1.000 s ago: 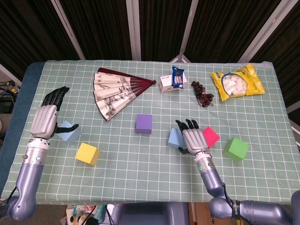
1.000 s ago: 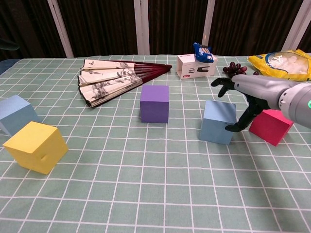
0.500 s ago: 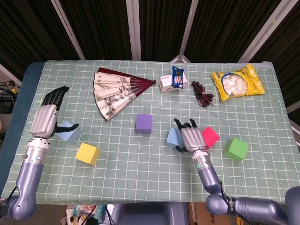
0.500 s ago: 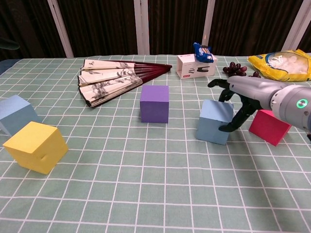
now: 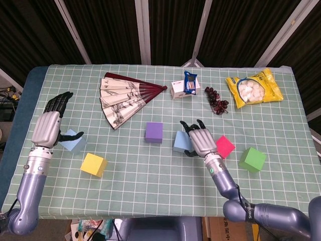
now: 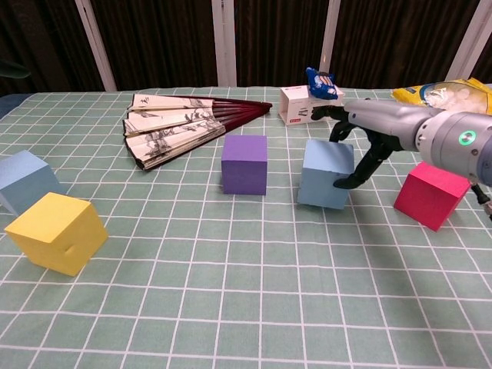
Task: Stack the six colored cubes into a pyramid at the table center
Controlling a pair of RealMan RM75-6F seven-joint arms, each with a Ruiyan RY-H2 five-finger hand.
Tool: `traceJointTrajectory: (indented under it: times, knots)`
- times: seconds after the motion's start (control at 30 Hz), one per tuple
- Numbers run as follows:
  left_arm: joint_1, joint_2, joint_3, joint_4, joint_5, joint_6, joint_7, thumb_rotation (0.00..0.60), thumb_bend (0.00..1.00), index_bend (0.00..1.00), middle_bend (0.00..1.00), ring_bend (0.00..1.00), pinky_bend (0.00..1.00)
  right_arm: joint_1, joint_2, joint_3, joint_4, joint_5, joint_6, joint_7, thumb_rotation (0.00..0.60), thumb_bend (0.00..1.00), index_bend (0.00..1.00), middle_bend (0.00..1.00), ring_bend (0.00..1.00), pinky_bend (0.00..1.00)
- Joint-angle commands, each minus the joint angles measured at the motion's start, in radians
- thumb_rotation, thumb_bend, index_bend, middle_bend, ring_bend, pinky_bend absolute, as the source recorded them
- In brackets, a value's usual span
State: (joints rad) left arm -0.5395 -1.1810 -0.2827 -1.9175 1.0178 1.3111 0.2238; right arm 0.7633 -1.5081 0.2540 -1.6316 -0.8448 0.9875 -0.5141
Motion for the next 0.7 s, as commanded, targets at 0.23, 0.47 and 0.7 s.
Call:
traceJointTrajectory:
  times: [0.23, 0.47, 0.7]
  knots:
    - [-0.002, -0.011, -0.003, 0.012, -0.003, 0.002, 0.015, 0.600, 0.12, 0.00, 0.03, 0.03, 0.00, 0.041, 0.064, 0.004, 0.118, -0.097, -0.129, 0.115, 0.600, 0.27, 0.00, 0.39, 0.21, 0.04]
    - [-0.004, -0.022, -0.007, 0.020, -0.010, 0.004, 0.030, 0.600, 0.12, 0.00, 0.03, 0.03, 0.00, 0.077, 0.073, -0.020, 0.187, -0.163, -0.227, 0.182, 0.600, 0.27, 0.00, 0.40, 0.21, 0.04]
    - [-0.007, -0.029, -0.010, 0.030, -0.019, 0.000, 0.038, 0.600, 0.12, 0.00, 0.03, 0.03, 0.00, 0.119, 0.049, -0.025, 0.246, -0.184, -0.289, 0.217, 0.600, 0.27, 0.00, 0.40, 0.21, 0.04]
